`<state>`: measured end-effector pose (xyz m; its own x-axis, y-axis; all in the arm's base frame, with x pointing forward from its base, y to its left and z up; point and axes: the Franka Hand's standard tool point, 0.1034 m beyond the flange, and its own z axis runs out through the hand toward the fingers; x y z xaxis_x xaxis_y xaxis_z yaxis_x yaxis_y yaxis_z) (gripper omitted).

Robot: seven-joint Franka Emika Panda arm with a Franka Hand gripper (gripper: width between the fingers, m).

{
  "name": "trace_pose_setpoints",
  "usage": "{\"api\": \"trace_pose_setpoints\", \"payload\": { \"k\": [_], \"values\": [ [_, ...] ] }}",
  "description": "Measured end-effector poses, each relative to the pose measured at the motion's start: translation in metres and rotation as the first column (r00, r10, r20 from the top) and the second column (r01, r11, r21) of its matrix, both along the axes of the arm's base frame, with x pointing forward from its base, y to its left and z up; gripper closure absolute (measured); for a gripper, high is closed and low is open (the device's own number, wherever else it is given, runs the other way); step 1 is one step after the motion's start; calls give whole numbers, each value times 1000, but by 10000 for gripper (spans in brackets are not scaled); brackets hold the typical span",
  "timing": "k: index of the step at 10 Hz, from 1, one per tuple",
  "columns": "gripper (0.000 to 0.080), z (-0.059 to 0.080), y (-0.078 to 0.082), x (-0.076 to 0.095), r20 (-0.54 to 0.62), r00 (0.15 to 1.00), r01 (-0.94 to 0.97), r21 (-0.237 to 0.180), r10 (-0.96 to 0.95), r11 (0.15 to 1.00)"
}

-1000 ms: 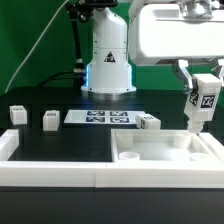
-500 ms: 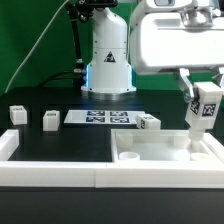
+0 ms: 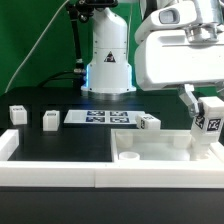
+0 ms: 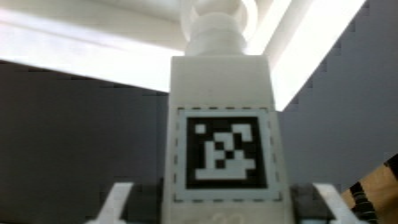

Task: Assemble one leg

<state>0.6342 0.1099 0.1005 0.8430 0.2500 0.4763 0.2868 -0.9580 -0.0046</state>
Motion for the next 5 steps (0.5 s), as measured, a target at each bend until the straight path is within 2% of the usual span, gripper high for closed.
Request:
{"api": "trace_pose_setpoints", "payload": {
  "k": [5],
  "values": [
    [506, -15, 7, -6, 32, 999, -3, 2, 3, 1000]
  ]
}}
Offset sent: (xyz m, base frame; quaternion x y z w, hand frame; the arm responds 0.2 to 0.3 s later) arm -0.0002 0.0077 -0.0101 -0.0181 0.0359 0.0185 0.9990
